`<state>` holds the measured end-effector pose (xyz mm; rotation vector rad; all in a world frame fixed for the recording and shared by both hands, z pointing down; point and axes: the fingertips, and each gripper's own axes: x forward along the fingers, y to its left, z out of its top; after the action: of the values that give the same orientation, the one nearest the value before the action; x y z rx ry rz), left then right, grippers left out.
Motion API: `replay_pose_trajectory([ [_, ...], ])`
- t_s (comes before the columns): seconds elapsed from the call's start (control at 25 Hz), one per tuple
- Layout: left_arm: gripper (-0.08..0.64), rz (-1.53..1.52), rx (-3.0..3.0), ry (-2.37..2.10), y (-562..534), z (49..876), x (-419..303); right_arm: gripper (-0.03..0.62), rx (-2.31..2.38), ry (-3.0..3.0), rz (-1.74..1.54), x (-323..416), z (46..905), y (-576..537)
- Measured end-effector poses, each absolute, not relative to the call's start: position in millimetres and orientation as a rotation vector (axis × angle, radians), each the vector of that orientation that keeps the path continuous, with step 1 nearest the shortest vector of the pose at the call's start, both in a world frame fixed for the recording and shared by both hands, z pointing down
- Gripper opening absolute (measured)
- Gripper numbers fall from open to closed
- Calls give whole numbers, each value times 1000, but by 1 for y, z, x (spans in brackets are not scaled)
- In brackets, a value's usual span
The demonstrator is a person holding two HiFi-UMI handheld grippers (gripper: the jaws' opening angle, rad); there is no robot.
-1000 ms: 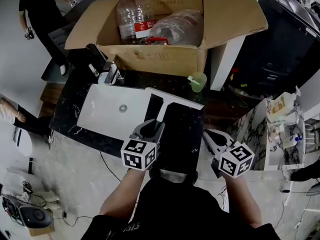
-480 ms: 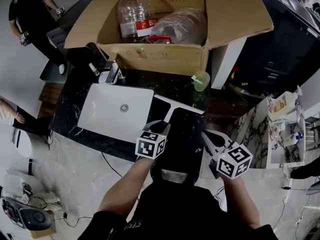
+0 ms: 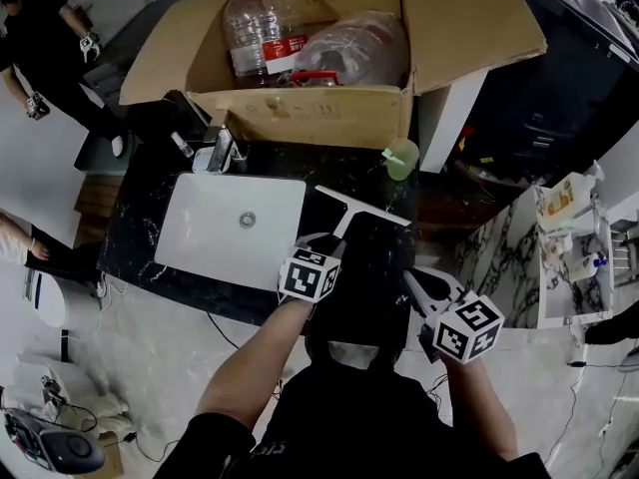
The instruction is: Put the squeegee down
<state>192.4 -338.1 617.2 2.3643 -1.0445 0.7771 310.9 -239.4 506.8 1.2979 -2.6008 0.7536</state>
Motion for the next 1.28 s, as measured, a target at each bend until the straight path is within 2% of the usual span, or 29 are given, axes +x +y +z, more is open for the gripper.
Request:
replay_pose_trajectory([
  [1.04, 106, 990, 2289, -1054, -357, 645, 196, 6, 1259, -2616, 774, 308, 511, -246],
  [1.2, 156, 977, 2299, -1045, -357, 645, 196, 6, 1260, -2618, 763, 311, 509, -248],
  [1.28, 158, 952, 2320, -1050, -357, 641, 196, 6, 1256, -2622, 754, 311, 507, -250],
])
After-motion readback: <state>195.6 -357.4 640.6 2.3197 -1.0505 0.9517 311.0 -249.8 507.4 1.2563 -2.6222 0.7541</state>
